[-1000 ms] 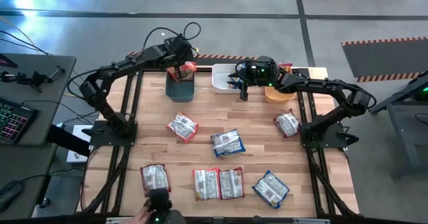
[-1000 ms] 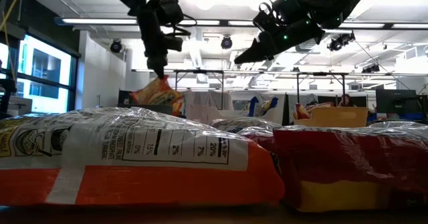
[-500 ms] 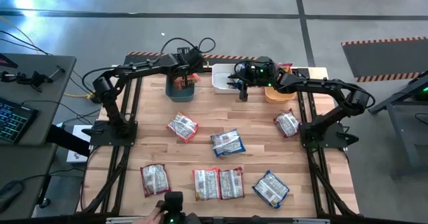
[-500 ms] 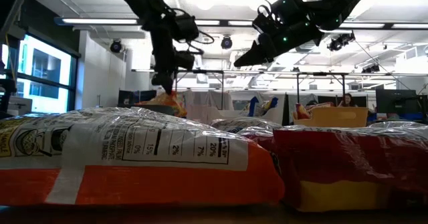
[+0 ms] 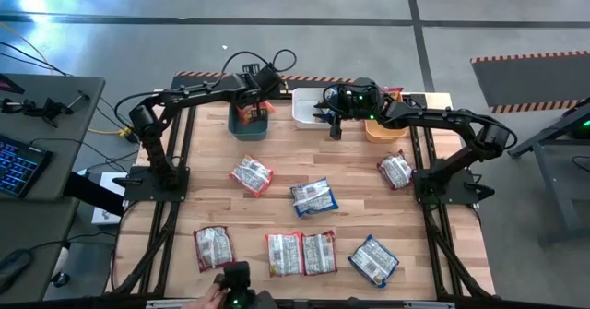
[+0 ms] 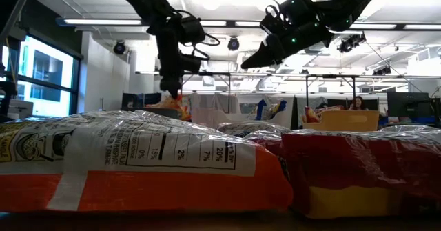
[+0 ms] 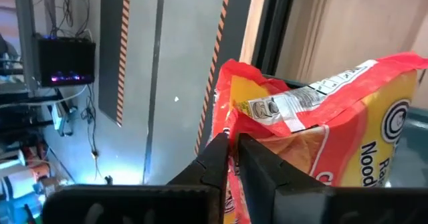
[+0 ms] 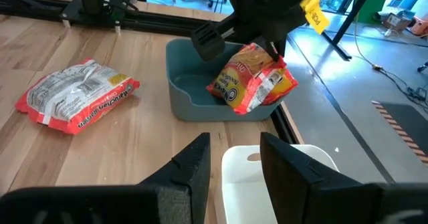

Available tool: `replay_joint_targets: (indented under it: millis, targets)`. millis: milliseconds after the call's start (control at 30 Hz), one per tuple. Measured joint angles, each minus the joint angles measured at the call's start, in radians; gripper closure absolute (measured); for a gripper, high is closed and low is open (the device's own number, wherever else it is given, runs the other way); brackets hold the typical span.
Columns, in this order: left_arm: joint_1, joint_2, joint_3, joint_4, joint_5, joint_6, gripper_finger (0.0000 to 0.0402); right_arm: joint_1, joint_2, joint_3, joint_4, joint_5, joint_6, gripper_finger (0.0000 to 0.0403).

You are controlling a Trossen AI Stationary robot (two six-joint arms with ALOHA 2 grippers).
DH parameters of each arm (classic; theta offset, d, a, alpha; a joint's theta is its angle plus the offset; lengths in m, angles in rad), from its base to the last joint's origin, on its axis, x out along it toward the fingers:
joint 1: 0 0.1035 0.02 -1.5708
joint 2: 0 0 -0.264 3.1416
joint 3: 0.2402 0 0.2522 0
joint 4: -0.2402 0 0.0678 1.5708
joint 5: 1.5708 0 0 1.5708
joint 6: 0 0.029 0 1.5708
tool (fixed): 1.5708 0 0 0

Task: Sort Maruchan noodles
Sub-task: Put the right orange noodle pack into the blue bin

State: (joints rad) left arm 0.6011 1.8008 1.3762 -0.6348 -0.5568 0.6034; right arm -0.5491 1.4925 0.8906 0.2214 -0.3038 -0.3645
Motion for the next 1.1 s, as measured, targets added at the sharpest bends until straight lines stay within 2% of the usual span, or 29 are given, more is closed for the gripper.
replay_joint_targets:
  millis: [200, 367, 467, 600, 733, 933, 1100]
  targets:
    - [0.003, 0.000, 0.000, -0.001, -0.003, 0.050, 0.0398, 0.000, 0.000, 0.000, 0.000, 0.000, -0.001, 0.0290]
    - [0.003, 0.000, 0.000, 0.001, -0.142, 0.177, 0.0401, 0.000, 0.000, 0.000, 0.000, 0.000, 0.006, 0.0290]
    - [0.001, -0.002, 0.000, 0.007, -0.150, 0.194, 0.0401, 0.000, 0.000, 0.000, 0.005, -0.001, 0.044, 0.0290]
    - [0.004, -0.046, -0.001, 0.016, -0.055, 0.118, 0.0401, -0.007, 0.023, 0.000, 0.046, -0.057, 0.110, 0.0290]
    - [0.018, -0.115, -0.001, 0.034, 0.086, -0.009, 0.0401, -0.025, 0.121, 0.034, 0.106, -0.139, 0.201, 0.0290]
    - [0.036, -0.170, -0.014, 0.035, 0.240, -0.131, 0.0401, -0.029, 0.296, 0.268, 0.024, -0.160, 0.260, 0.0283]
    - [0.035, -0.170, -0.024, 0.037, 0.297, -0.154, 0.0401, -0.034, 0.424, 0.503, -0.145, -0.161, 0.258, 0.0234]
